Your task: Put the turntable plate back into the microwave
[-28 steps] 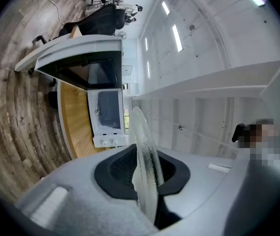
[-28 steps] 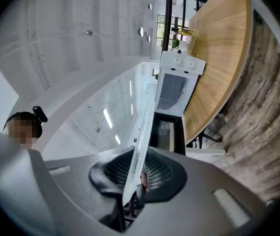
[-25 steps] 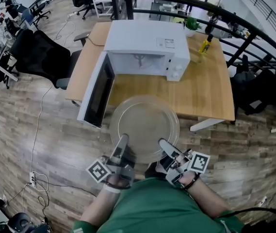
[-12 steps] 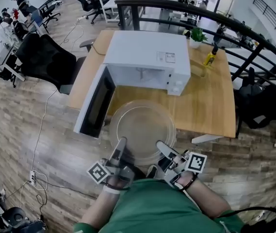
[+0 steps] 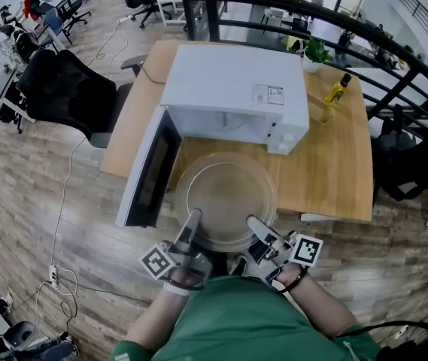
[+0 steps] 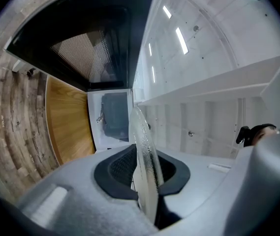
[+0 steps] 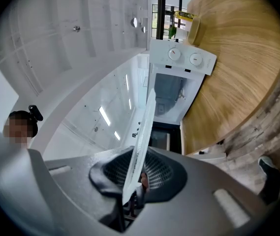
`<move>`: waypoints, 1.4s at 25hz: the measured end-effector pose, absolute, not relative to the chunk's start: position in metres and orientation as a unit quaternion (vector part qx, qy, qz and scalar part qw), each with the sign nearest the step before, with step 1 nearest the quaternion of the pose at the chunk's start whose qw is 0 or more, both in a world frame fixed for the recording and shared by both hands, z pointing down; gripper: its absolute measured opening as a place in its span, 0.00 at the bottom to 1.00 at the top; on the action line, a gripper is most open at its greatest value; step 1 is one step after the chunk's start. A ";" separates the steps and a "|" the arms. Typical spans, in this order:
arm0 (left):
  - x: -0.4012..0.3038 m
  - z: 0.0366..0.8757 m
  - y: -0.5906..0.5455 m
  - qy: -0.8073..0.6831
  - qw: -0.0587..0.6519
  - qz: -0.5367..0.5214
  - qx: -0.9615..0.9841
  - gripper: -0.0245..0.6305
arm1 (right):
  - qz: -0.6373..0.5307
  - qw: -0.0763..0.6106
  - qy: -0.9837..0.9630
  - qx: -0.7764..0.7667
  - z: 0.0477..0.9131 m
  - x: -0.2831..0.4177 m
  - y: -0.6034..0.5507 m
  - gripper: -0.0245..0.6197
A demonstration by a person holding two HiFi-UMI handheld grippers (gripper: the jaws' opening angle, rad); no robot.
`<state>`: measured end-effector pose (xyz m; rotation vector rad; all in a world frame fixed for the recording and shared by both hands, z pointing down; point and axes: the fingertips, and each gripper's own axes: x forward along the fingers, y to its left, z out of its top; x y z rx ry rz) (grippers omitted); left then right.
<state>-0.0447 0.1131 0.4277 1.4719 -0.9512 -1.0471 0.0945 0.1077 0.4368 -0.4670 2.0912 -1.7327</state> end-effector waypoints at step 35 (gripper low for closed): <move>-0.082 0.538 -0.062 -0.413 0.561 -0.397 0.597 0.11 | -0.635 0.144 0.734 -0.195 0.544 0.058 -0.069 0.13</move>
